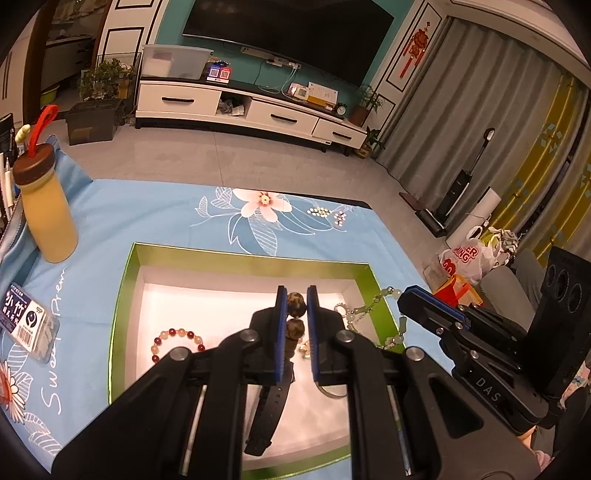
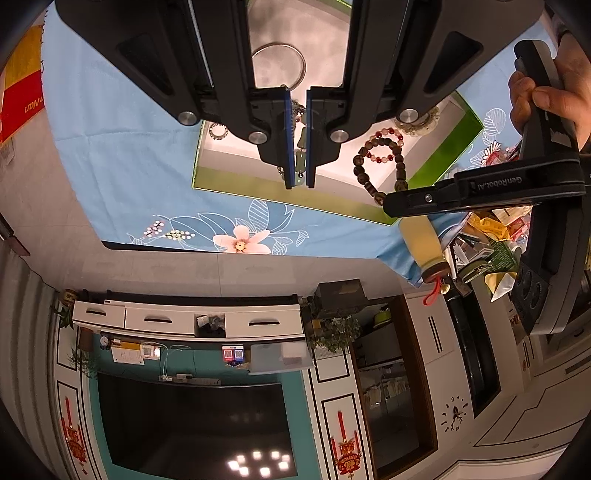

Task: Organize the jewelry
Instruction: 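Carry the wooden bead bracelet and jade bracelet over the green box with both tools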

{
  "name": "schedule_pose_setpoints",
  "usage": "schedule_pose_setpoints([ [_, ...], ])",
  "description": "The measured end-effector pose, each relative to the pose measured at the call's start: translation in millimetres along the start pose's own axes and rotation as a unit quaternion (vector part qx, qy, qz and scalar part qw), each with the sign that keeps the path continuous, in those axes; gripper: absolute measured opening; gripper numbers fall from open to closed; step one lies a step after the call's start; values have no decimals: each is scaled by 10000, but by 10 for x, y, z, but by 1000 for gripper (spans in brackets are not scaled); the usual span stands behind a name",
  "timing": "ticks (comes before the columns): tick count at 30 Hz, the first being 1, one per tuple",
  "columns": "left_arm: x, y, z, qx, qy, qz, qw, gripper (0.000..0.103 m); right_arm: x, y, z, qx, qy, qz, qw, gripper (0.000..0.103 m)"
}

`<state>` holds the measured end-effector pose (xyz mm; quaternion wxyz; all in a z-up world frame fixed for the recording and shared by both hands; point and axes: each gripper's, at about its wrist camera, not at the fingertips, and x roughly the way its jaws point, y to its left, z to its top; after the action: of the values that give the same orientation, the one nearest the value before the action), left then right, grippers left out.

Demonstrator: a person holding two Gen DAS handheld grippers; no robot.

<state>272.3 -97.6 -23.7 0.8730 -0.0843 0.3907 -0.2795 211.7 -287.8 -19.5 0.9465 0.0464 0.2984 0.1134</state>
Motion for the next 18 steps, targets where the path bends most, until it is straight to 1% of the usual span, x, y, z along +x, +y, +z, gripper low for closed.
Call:
schedule_pose_setpoints([
  [10,221,103,35,-115,212,97,9997,10,202,-104,-2,172,273,53,9995,5],
  [18,432,162,43,-231,443,140,9987,10,398,-230,-12,510,613,168,9967,5],
])
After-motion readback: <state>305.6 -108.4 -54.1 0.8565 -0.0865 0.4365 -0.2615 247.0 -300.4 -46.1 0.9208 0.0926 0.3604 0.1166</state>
